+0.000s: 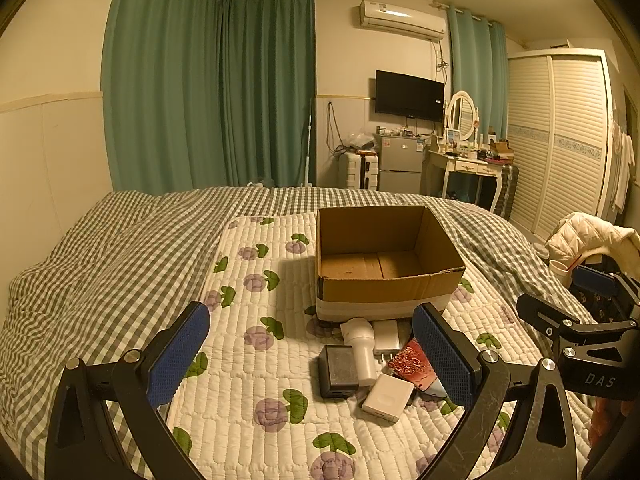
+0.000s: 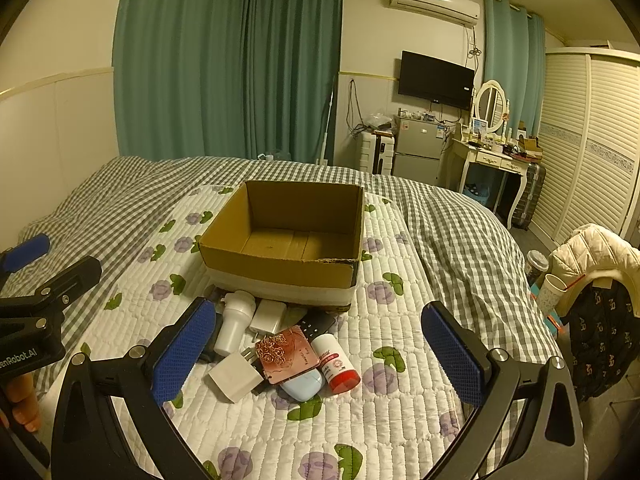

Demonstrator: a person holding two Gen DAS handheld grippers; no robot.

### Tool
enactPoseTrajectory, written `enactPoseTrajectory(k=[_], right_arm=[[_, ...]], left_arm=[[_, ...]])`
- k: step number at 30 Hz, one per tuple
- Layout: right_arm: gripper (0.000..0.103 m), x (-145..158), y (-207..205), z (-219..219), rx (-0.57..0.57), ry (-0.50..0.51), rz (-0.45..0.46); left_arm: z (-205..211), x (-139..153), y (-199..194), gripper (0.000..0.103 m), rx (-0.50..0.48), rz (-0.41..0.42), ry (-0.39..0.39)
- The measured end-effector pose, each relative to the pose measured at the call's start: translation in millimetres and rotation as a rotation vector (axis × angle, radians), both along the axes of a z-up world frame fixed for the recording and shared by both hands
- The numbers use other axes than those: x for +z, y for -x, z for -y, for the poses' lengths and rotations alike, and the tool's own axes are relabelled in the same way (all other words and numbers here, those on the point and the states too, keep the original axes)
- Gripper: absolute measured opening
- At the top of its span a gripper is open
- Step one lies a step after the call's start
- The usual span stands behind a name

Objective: Organize rigid objects

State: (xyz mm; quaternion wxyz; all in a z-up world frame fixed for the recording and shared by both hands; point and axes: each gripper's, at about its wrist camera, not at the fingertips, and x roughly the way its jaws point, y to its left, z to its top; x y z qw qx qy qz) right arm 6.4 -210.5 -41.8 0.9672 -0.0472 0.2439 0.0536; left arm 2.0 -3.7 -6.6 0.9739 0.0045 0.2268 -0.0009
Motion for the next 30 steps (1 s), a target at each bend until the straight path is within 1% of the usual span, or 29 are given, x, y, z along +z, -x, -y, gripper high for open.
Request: enactPoseTrajectory(k=[17,22,26,30], right_arm=[[0.103,1,-1,-1,0.0,0.001,-0.003],[0.103,0,-2,0,-0.005,-0.001,-0.012],[0.103,-9,-7,0,-0.018,-0.001,-0.049],[0.103,-28,-22,-3,-0.033,0.038,-0.103]], left_arm=[[0,-2,-1,0.103,-0.01,-0.003,-0.002],[1,-6,-4,0.103,-0.01,-0.015,-0.012],[-3,-22,-17,0.103,0.012,-0.082,0.002],[-5,-51,-38,0.103,0.017,-0.176,0.012]])
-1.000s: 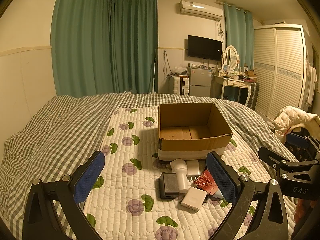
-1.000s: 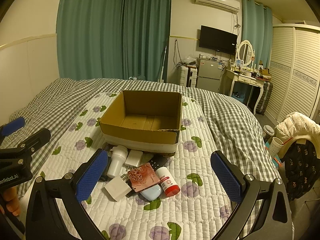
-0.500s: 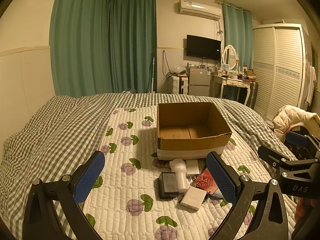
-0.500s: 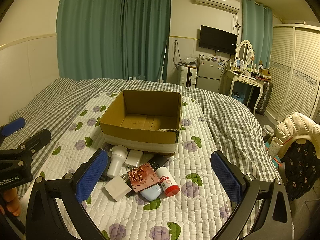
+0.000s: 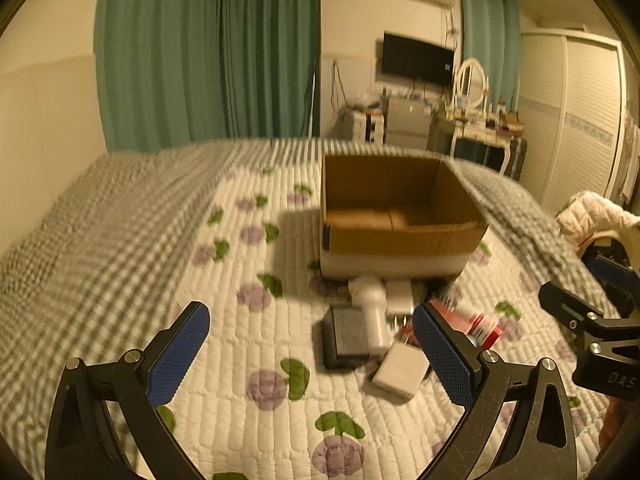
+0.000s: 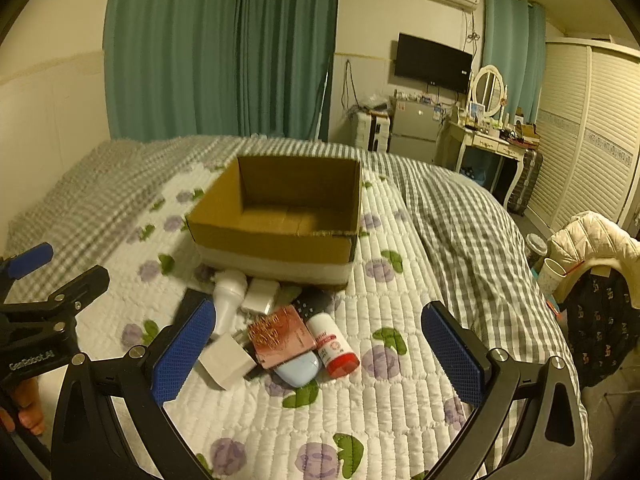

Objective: Organize rigid objects
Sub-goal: 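Grasp the black square device with the left gripper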

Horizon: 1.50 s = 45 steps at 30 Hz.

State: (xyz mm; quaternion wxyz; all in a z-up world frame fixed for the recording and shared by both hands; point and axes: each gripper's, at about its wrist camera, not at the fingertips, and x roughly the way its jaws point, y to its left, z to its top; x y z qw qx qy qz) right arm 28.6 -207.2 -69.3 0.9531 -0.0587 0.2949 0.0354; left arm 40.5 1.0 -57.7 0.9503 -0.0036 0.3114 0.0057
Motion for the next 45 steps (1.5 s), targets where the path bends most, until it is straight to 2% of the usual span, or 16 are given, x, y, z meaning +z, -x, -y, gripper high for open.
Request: enactPoseTrajectory(k=[8,13,14,16,17,18,19,20,23,27,33,39,40,42,45], right_arm=[[0.103,-51,-42,2,-0.057,-0.043,-0.146],[0.103,-69,-57,-2,-0.063,-0.032,-0.194],[0.103,-71,-59,-3,-0.063,-0.031,-0.201],[0.103,-74,-63,-4,-0.065,-0.041,-0.214],[0.103,-76,-64,-5,-0.065,-0.045,-0.22],[0.103,-77,-65,-6,-0.065,-0.046,-0.224],[0.103,-78,-66,-8,-0.064,-0.041,-0.228],[0.103,-80,-67,-10,-0.062,-0.034,-0.232],[0.103,-84,-68,-16,-0.051,-0.015,-0.249],[0.103,-89,-67,-28,-0.018,0.008,-0.266],[0.103,-95,-61,-51,0.054,0.007,-0.281],[0.102,-117,-60,-79,0.144,0.046,-0.302],[0.1,-120,-62,-82,0.151,0.041,-0.308],[0.09,-125,-65,-86,0.16,0.04,-0.328],[0.087,-132,-67,-93,0.182,0.05,-0.339]], left_arm=[[7,-75,-51,0.094,-0.013,-0.206,-0.002],[14,-98,-70,0.09,-0.051,-0.251,0.012],[16,-100,-74,0.087,-0.058,-0.258,0.013],[17,-107,-82,0.074,-0.069,-0.281,0.018],[17,-108,-84,0.071,-0.078,-0.286,0.029],[16,-108,-85,0.064,-0.092,-0.286,0.049],[16,-108,-85,0.05,-0.122,-0.287,0.074],[16,-108,-87,0.045,-0.144,-0.289,0.084],[20,-105,-80,0.042,-0.169,-0.286,0.049],[8,-95,-69,0.04,-0.17,-0.289,0.076],[-11,-82,-58,0.04,-0.142,-0.281,0.056],[-25,-80,-50,0.04,-0.122,-0.297,0.061],[-26,-83,-50,0.04,-0.128,-0.304,0.057],[-25,-89,-52,0.04,-0.139,-0.322,0.038],[-23,-95,-55,0.041,-0.144,-0.322,0.031]])
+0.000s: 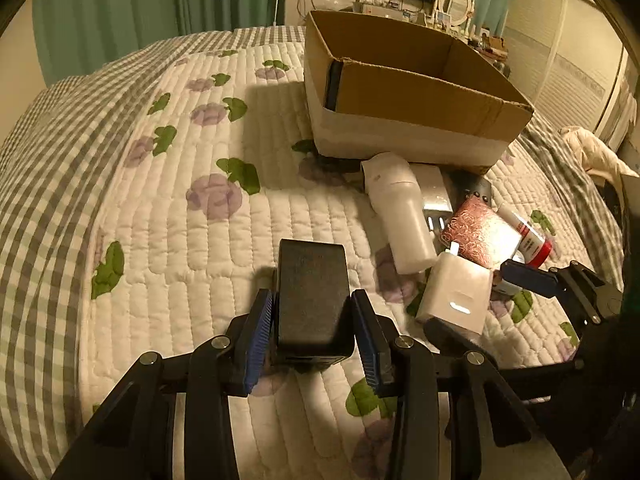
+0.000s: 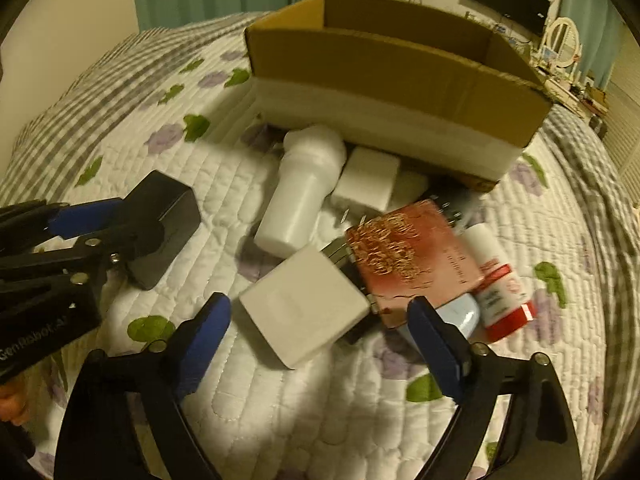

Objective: Organize rigid objects
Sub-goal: 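Grasp the black square device with the left gripper, then drop the black device in the box with left while right drops the white charger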

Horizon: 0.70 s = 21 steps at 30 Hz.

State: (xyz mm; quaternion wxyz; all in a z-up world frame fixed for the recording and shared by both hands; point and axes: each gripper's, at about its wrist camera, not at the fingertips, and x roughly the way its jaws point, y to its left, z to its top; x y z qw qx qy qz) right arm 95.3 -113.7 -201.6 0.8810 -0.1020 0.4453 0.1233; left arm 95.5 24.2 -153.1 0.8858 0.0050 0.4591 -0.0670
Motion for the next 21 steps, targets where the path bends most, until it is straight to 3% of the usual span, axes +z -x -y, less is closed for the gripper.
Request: enactPoseTrajectory(k=[2,5,10,16,21], right_arm=[[0.085,-2,-1,-5,0.018,0.0,-0.001],[0.07,-5,-2,-12,0.029,0.027,0.003],[0.068,2,2,-3,0.018,-0.022,0.015],[0.068,44,11,9,0.007,-0.061,0.108],[0.068,106,-5,32,-0.032,-0.121,0.225]], left_arm=[[2,-3,-4,0.041,-0.014,-0.004,-0.001],[0,-9,-7,0.042,-0.02,-0.028,-0.008],[-8,1,-2,0.04,-0.005,-0.021,0.048],[-1,46,2,0.04,-0.001,0.077,0.045],[13,105,-17,0.04,-0.02,0.162,0.033]])
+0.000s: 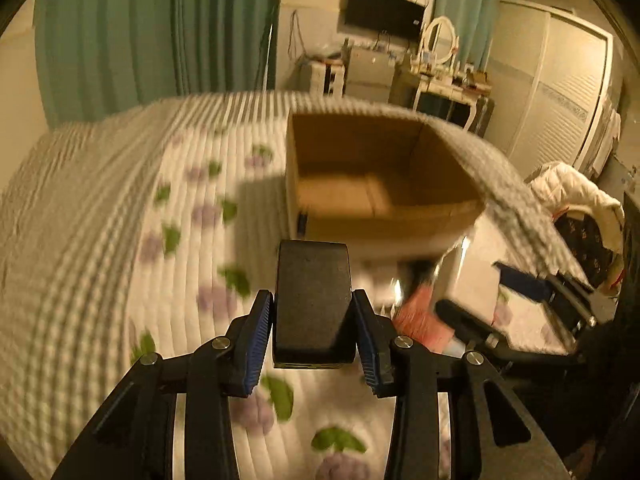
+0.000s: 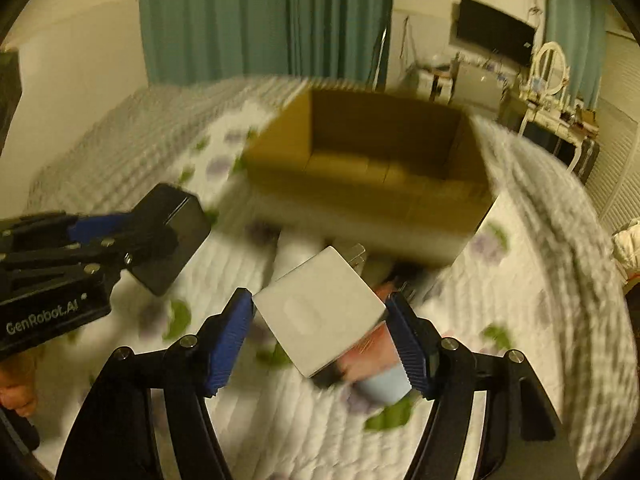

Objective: Organize rigid objects
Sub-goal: 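Drop the black device in the box with left while right drops the white charger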

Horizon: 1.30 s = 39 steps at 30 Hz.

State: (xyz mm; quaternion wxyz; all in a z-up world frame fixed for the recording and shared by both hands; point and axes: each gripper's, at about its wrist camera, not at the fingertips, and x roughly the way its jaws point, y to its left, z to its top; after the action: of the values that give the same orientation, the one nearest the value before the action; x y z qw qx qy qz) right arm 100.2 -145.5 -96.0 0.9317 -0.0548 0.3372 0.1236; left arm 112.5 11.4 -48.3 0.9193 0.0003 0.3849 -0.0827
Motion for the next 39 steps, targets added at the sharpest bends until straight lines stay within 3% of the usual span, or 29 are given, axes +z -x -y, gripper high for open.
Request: enactPoseTrajectory(k=[5,9,13,16,19,23,26,28,33,34,35,39], right_arm=[[0.068,60,-36,30,-0.038,-0.043,0.091],[0.068,84,-77,47,-0.045,-0.027,0.117],[0.068,80,-110,53,-0.036,0.002,0.102],[0.068,66,-125,53,-0.019,0.032,0.085],[0.068,43,-137,61,0.003,0.003,0.051],[0.068,29,-153,65,0.019,-0.025,0.033],[0.068,25,-158,66,0.034,-0.049,0.036],[0.068,26,-161,68,0.035,-0.059,0.043],[0.07,35,-163,73,0.008,-0.084,0.073],[0.073,38,-162,75,-0.005,-0.087,0.083],[0.085,42,-162,76,-0.02,-0.088,0.08],[0.088,64,-144,84,-0.04,-0.078,0.089]], left_arm=[[21,37,-37,0.04,-0.022,0.066,-0.021],[36,40,-83,0.04,-0.015,0.057,-0.012],[47,18,-121,0.04,-0.003,0.024,-0.018],[53,-7,-139,0.04,-0.004,-0.015,-0.036],[53,-26,-152,0.04,-0.013,-0.061,0.0],[61,-43,-163,0.04,-0.011,-0.056,-0.071],[62,-38,-163,0.044,-0.013,-0.007,-0.051],[61,-34,-167,0.048,-0.005,-0.013,-0.048],[50,-22,-161,0.048,0.048,-0.014,-0.047],[47,-18,-157,0.048,0.052,-0.01,-0.039],[45,-13,-150,0.048,0.05,-0.003,-0.034],[43,13,-118,0.052,0.049,0.042,-0.056]])
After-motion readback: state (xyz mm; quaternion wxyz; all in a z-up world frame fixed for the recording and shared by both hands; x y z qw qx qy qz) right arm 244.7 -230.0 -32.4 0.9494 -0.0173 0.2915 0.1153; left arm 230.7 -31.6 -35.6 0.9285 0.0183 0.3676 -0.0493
